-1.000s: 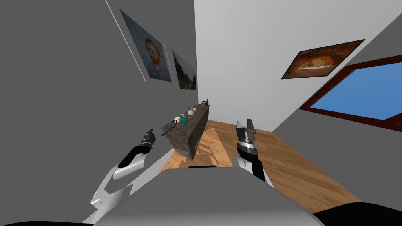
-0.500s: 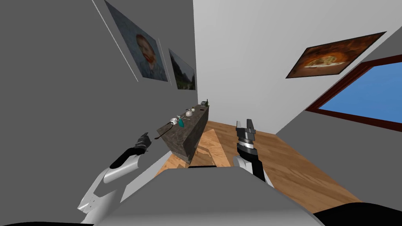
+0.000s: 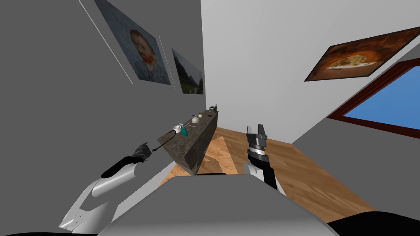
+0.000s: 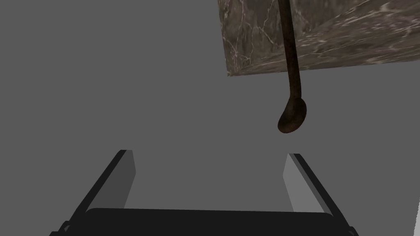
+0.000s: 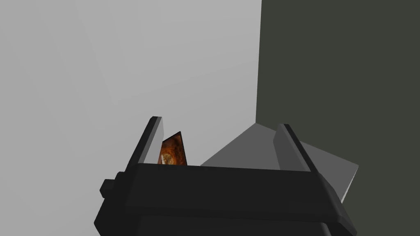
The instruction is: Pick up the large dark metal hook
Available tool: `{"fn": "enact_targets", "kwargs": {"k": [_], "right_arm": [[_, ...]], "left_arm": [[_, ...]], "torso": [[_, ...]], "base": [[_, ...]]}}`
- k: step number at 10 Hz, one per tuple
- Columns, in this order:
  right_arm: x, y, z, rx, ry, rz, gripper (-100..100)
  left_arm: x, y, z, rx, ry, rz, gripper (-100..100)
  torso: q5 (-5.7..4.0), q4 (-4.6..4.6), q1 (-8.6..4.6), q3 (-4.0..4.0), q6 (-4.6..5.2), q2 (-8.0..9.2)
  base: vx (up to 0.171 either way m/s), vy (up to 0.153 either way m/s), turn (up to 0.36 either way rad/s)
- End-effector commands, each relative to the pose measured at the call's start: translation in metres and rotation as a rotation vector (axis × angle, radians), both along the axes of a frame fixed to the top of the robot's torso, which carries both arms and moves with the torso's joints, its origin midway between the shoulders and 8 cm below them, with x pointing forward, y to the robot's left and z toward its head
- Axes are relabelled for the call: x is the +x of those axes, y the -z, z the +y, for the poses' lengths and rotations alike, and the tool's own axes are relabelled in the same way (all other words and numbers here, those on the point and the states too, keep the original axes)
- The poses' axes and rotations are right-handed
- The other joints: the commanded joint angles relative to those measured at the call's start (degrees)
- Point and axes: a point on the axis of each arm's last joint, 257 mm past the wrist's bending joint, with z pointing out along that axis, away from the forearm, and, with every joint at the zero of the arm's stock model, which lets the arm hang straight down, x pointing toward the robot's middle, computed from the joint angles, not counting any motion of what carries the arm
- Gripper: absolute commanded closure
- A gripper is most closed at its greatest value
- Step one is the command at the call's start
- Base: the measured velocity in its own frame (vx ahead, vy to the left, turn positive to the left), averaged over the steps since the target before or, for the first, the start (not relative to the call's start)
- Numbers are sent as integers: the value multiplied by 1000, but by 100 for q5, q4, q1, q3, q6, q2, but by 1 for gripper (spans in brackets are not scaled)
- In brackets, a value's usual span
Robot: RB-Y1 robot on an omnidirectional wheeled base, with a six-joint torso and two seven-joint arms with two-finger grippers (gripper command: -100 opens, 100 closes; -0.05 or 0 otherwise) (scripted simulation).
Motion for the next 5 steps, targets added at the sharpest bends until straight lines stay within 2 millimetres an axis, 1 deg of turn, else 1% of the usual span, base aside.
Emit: {"fn": "enact_targets", "kwargs": {"k": [1, 2, 4, 5], "right_arm": [[0, 0, 0, 0, 0, 0, 0], [0, 0, 0, 0, 0, 0, 0], [0, 0, 0, 0, 0, 0, 0], [0, 0, 0, 0, 0, 0, 0]], "left_arm": [[-7, 7, 12, -30, -25, 18, -100], [-17, 11, 26, -64, -60, 30, -100], [-38, 17, 52, -128, -127, 45, -100], [-48, 18, 63, -157, -158, 48, -100]], "torso": [[0, 0, 0, 0, 0, 0], [0, -1, 9, -1, 1, 0], [-2, -3, -8, -7, 1, -10], [-3, -5, -7, -12, 1, -19]], "base": [[202, -118, 20], [215, -127, 7], [244, -173, 29], [235, -115, 23]]}}
